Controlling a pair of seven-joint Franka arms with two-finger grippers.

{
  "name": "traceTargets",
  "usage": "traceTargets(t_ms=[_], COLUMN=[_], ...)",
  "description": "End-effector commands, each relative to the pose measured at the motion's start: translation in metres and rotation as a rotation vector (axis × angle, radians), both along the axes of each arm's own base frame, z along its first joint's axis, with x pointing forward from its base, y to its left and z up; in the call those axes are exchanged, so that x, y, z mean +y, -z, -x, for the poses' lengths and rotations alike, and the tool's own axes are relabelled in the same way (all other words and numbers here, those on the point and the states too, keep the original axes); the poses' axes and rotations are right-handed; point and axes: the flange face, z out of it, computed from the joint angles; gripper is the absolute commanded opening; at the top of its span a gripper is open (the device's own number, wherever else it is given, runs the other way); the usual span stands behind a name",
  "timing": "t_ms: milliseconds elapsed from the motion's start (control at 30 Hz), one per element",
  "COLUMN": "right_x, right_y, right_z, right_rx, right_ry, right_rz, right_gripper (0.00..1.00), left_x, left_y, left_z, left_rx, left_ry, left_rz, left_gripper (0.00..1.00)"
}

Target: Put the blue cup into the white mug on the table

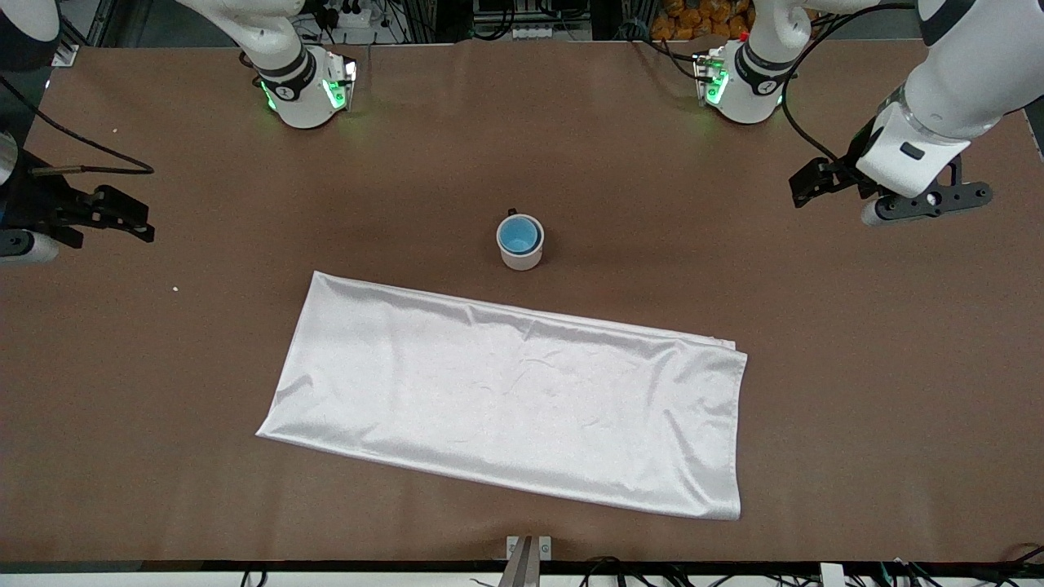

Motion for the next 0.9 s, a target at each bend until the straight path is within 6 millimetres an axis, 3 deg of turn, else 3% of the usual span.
traceTargets(t_ms=[0,400,867], right_x=[-0.003,-0.004,-0.011], right_y=[-0.005,-0.004,-0.001], right_z=[0.003,0.002,0.003], right_rx=[0.002,0.003,0.009], right_ry=[0.007,0.008,0.021], right_rz=[-0.005,-0.005,-0.005], right_gripper=[1.0,1.0,1.0], left_x=[0.016,0.034,0.037], left_y=[-0.004,-0.014,-0.023], left_z=[-0.002,-0.036,-0.044], left_rx=[0.006,-0.029,-0.053], left_ry=[-0.001,-0.052,-0.059], left_rz=[0.031,0.025,0.019], left_gripper=[1.0,1.0,1.0])
